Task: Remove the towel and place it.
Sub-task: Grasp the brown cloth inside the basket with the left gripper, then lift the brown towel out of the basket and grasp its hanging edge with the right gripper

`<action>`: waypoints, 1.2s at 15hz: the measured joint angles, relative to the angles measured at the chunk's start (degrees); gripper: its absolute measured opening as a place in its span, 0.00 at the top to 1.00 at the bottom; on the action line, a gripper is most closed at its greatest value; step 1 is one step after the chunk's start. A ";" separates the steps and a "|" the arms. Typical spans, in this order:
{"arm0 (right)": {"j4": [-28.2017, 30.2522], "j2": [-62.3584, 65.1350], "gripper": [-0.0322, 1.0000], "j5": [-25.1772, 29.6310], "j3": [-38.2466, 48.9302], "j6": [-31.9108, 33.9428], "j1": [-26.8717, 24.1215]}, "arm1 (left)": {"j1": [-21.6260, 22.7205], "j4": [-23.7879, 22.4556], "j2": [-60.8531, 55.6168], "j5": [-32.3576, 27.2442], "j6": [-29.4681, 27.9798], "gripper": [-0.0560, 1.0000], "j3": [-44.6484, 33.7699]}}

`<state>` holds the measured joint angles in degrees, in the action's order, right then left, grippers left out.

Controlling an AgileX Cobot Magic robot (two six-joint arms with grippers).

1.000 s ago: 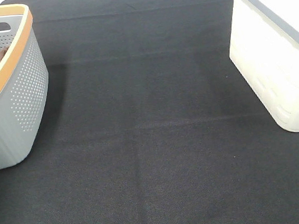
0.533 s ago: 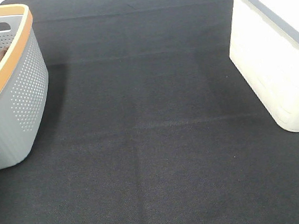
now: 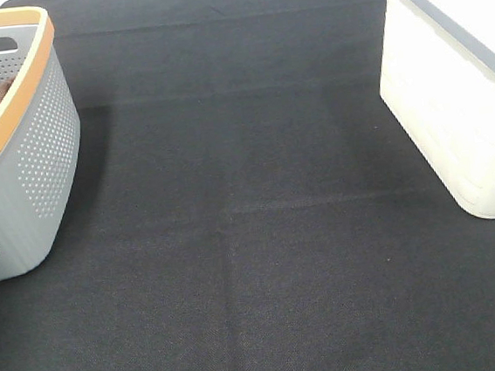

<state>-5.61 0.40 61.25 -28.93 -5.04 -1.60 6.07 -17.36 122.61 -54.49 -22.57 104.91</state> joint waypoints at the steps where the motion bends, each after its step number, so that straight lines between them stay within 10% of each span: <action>1: 0.00 0.00 0.27 0.00 0.00 0.00 0.00 | 0.00 0.00 0.00 0.06 1.49 0.94 0.00; 9: 0.00 0.00 0.27 0.00 0.00 0.00 0.00 | 0.00 2.01 -8.82 -0.06 4.93 0.95 0.00; 18: -5.44 0.00 0.27 -0.34 0.00 0.00 0.00 | 0.00 14.95 -31.40 5.61 5.84 0.95 0.00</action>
<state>-11.06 0.40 60.91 -28.93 -5.04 -1.60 6.07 -2.41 91.21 -48.87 -16.73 104.91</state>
